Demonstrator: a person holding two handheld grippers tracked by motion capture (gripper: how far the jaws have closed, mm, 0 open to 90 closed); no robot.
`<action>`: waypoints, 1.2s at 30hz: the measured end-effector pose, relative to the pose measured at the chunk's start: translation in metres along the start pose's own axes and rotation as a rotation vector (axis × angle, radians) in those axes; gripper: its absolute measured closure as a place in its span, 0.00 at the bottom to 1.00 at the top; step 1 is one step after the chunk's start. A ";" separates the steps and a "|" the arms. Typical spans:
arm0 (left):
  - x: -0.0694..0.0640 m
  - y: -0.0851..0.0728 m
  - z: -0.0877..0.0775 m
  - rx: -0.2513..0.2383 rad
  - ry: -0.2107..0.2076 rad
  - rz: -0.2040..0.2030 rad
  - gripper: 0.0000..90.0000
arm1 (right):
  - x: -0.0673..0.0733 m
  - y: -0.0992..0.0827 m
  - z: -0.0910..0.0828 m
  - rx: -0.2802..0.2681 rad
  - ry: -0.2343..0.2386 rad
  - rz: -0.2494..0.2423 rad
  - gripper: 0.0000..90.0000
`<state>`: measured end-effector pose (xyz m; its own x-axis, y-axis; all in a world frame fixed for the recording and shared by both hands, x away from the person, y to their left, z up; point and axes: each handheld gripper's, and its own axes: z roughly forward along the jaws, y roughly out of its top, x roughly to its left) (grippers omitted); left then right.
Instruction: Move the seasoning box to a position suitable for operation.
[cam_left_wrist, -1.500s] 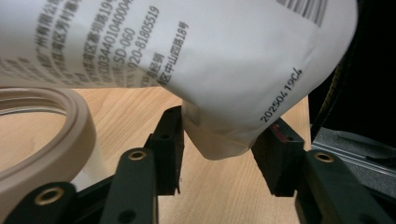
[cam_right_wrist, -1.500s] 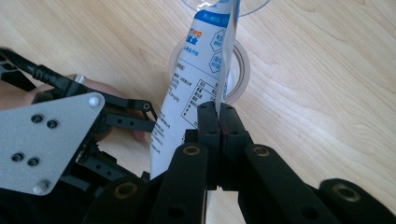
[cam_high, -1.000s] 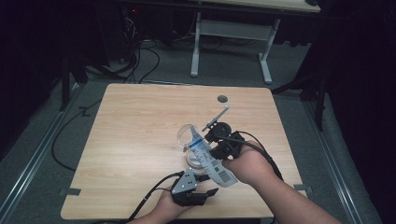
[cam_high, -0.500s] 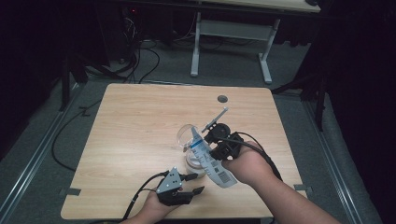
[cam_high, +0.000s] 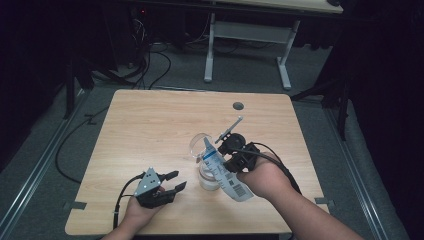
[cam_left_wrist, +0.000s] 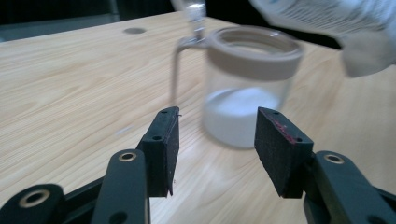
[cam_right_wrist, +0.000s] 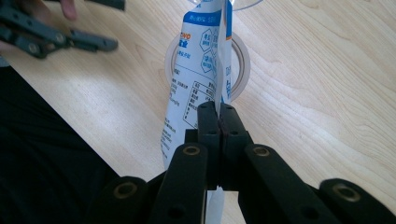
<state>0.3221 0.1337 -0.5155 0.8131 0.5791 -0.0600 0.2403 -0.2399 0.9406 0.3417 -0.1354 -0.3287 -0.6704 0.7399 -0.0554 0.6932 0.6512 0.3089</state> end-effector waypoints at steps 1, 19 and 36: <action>0.000 0.000 0.000 0.000 0.000 0.000 0.56 | 0.000 0.000 0.000 0.000 0.000 0.000 1.00; 0.022 -0.017 -0.022 0.015 0.101 -0.042 0.55 | -0.005 -0.006 -0.006 -0.032 -0.001 0.017 1.00; 0.020 -0.017 -0.020 0.014 0.095 -0.025 0.54 | -0.026 -0.020 -0.004 -0.021 -0.042 0.045 1.00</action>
<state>0.3241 0.1649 -0.5257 0.7531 0.6559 -0.0509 0.2680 -0.2352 0.9343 0.3442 -0.1680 -0.3299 -0.6266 0.7752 -0.0803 0.7165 0.6136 0.3319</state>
